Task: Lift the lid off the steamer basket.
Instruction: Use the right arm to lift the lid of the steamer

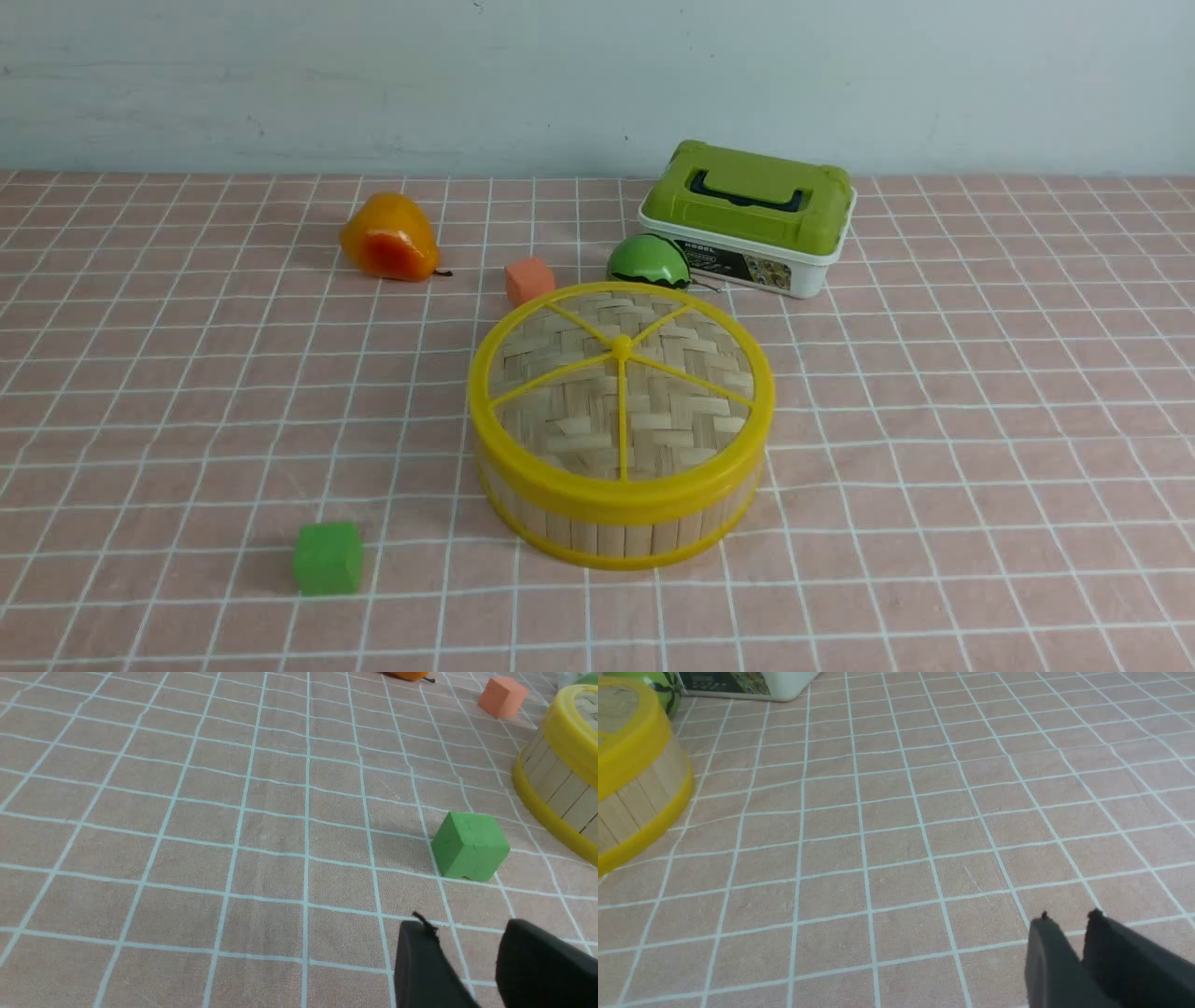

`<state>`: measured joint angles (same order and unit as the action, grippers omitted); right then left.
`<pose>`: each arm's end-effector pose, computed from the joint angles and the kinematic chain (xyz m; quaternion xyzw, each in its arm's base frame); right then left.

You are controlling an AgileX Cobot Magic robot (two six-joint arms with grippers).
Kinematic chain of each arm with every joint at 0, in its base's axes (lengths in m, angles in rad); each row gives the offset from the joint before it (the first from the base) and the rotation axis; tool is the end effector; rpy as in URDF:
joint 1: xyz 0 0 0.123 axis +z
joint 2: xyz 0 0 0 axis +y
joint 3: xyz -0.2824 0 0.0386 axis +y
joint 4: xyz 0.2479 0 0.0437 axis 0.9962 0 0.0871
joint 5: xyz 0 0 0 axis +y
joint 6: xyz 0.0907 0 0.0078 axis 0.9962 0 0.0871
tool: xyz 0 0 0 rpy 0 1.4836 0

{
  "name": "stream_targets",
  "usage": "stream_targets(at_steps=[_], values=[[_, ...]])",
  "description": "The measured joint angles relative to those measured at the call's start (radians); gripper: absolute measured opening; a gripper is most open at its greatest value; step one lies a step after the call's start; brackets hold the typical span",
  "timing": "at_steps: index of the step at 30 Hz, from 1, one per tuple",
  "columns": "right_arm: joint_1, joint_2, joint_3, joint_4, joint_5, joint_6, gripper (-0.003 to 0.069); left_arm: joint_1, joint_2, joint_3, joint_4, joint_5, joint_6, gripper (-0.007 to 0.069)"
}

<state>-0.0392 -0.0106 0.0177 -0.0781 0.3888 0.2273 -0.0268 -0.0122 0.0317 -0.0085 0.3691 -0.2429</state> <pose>0.0519 -0.0047 0.1729 0.0869 0.8024 0.0222 0.5901 0.0527 -0.0017 0.1699 -0.0891 0.8003 -0.0833 0.5871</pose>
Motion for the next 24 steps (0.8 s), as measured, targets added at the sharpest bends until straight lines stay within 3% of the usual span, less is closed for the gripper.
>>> stream_targets(at_steps=[24], values=[[0.000, 0.000, 0.000, 0.000, 0.000, 0.000, 0.0123, 0.000, 0.000, 0.000, 0.000, 0.000, 0.000, 0.0239]])
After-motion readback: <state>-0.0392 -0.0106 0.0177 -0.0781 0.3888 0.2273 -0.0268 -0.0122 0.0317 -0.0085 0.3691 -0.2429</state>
